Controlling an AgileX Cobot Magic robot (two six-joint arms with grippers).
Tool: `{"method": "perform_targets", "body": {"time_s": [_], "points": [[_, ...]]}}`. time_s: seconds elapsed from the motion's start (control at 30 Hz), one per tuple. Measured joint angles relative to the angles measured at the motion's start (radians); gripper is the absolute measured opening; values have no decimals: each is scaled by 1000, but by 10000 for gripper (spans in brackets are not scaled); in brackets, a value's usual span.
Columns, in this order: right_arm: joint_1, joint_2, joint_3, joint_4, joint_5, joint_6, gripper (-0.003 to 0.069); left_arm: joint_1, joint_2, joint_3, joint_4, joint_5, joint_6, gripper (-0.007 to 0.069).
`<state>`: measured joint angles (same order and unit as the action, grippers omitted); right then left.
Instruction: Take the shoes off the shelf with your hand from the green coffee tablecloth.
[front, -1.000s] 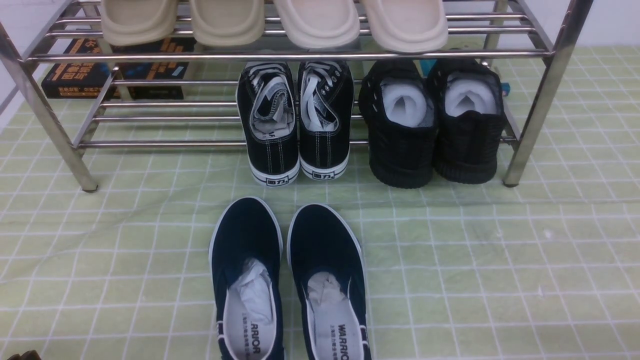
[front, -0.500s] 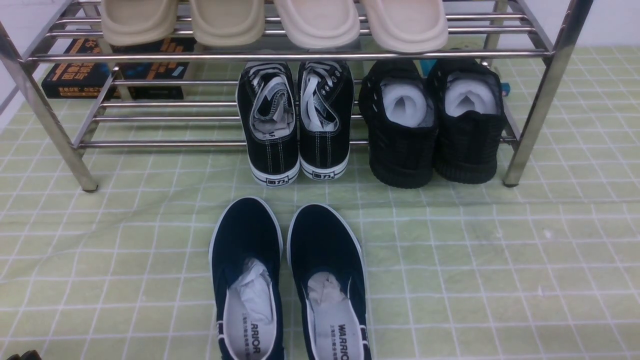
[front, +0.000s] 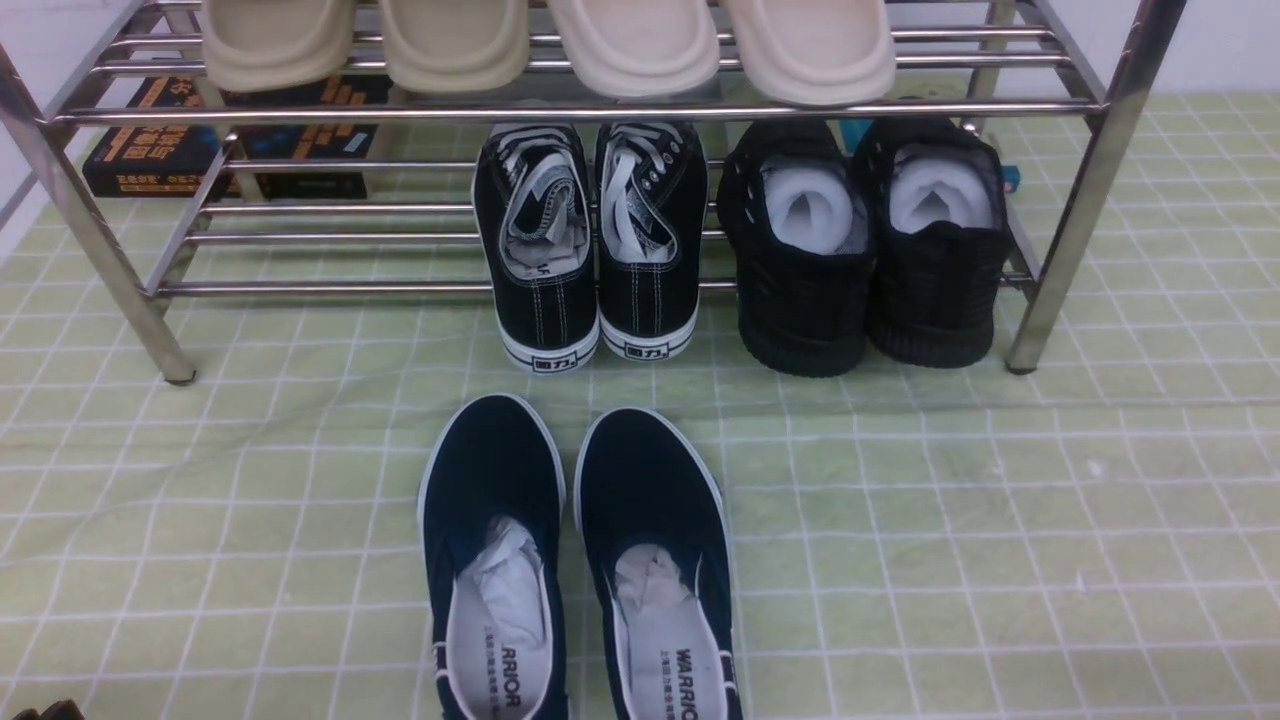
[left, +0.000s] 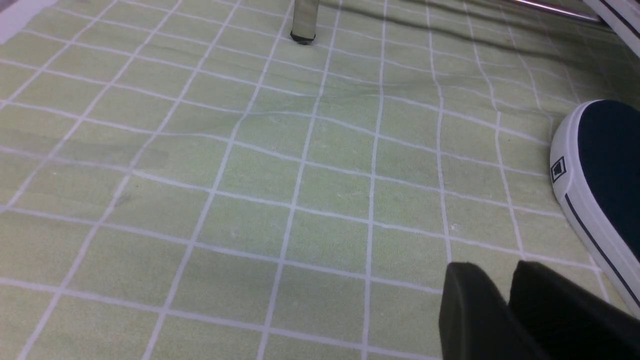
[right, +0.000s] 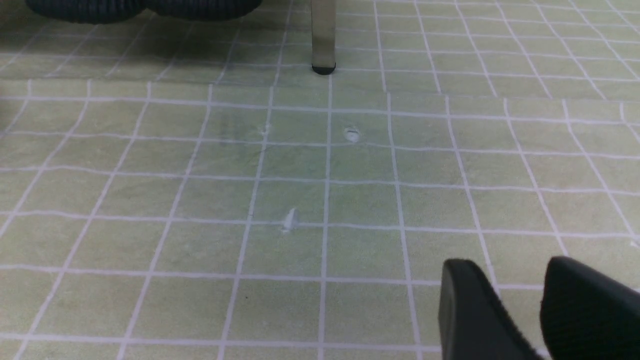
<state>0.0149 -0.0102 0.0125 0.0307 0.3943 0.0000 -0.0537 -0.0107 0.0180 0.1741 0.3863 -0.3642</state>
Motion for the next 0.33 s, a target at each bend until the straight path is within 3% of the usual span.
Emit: {"method": "perform_targets", "body": {"time_s": [0.33], "points": [[0,0,0,0,0,0,239,0,0,0,0,0,0,162]]}}
